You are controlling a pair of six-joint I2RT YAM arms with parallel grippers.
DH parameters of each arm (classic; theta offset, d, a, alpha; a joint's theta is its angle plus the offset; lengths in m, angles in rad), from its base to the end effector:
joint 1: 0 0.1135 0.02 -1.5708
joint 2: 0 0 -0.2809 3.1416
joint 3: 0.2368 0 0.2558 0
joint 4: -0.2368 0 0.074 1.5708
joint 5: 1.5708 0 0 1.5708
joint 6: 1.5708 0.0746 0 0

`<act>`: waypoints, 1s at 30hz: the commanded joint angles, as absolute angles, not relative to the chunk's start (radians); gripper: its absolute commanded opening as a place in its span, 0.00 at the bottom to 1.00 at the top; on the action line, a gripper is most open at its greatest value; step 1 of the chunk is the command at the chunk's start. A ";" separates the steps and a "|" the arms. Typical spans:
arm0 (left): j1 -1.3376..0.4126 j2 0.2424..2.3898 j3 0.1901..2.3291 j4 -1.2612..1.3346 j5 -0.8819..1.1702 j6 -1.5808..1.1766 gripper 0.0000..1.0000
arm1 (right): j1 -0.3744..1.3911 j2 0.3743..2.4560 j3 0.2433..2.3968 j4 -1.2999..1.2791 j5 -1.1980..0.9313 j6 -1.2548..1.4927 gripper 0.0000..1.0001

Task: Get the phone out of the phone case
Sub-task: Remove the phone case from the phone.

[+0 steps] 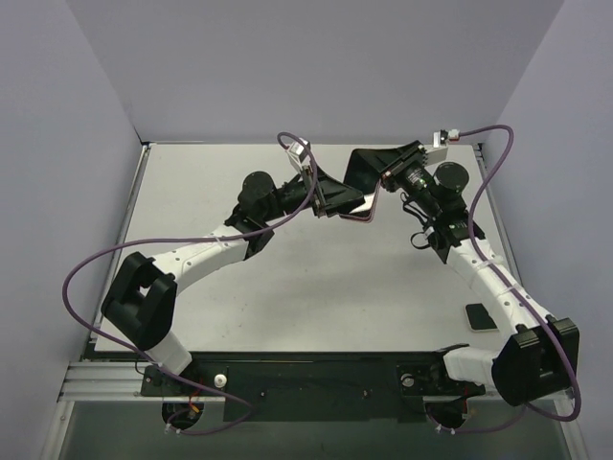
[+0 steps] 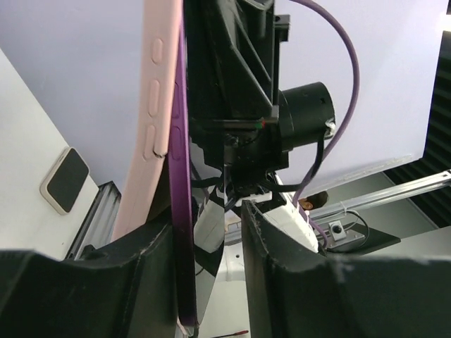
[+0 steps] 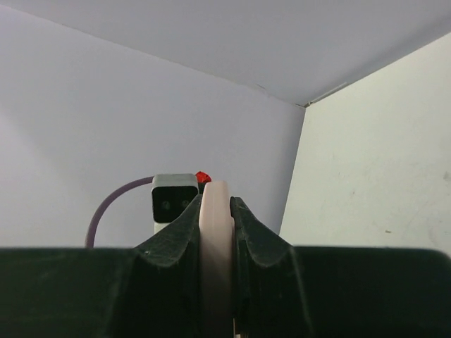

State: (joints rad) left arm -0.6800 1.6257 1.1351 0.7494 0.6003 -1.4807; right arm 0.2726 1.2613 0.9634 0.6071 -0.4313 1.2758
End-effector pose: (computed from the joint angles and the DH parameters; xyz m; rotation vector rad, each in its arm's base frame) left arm 0.2955 -0.2931 0.3644 -0.0317 1.7576 -2.1070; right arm 0.3044 0.1175 0.4086 0.3068 1.4378 1.5686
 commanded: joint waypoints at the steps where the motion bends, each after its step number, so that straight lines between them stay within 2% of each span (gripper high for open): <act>1: -0.680 1.629 1.216 0.814 0.537 -1.460 0.38 | 0.333 1.196 1.000 0.578 -0.515 1.132 0.00; 6: -0.681 1.634 1.209 0.867 0.564 -1.480 0.20 | 0.333 1.230 0.991 0.656 -0.555 1.192 0.00; 7: -0.680 1.631 1.209 0.868 0.571 -1.482 0.12 | 0.331 1.236 0.991 0.669 -0.574 1.209 0.00; 9: -0.677 1.626 1.206 0.891 0.586 -1.488 0.04 | 0.324 1.243 0.991 0.680 -0.601 1.218 0.00; 11: -0.666 1.621 1.200 0.919 0.601 -1.505 0.00 | 0.307 1.238 0.997 0.661 -0.641 1.207 0.06; 15: -0.652 1.609 1.193 0.939 0.623 -1.516 0.00 | 0.269 1.230 1.012 0.597 -0.731 1.174 0.23; 17: -0.649 1.605 1.190 0.952 0.630 -1.529 0.00 | 0.246 1.229 1.006 0.601 -0.788 1.170 0.37; 18: -0.647 1.603 1.189 0.959 0.634 -1.537 0.00 | 0.226 1.223 1.003 0.617 -0.823 1.173 0.47; 20: -0.643 1.598 1.178 0.976 0.637 -1.555 0.00 | 0.200 1.210 0.982 0.656 -0.868 1.184 0.57; 24: -0.624 1.583 1.160 0.996 0.638 -1.591 0.00 | 0.164 1.157 0.933 0.712 -0.919 1.183 0.69; 30: -0.600 1.554 1.131 0.999 0.624 -1.620 0.00 | 0.164 1.071 0.838 0.749 -0.910 1.117 0.71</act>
